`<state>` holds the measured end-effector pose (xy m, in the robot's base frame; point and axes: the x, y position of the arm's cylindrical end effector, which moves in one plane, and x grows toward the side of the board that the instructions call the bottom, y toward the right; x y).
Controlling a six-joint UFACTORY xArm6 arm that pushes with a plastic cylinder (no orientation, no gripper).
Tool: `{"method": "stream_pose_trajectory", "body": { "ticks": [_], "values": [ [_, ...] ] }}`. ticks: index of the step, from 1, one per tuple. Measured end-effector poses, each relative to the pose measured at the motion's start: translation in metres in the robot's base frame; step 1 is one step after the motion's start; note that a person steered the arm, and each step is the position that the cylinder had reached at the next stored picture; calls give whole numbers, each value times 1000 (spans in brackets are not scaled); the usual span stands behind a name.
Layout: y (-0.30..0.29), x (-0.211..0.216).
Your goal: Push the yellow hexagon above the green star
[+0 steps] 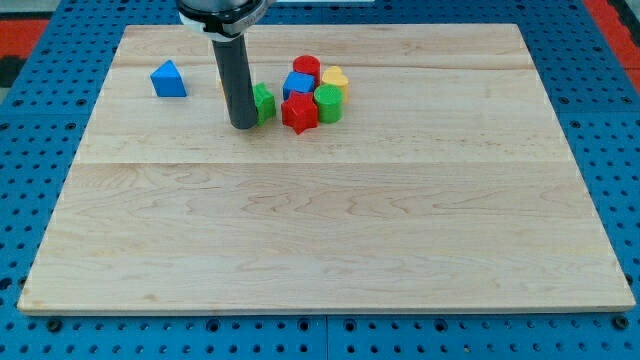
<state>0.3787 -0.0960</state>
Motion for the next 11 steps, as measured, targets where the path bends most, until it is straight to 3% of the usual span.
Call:
{"method": "stream_pose_trajectory", "body": {
  "ticks": [2,3,4,6,10,11],
  "values": [
    [-23,3],
    [-95,0],
    [-106,-17],
    [-47,-68],
    [-5,-68],
    [-28,-68]
  ]
}}
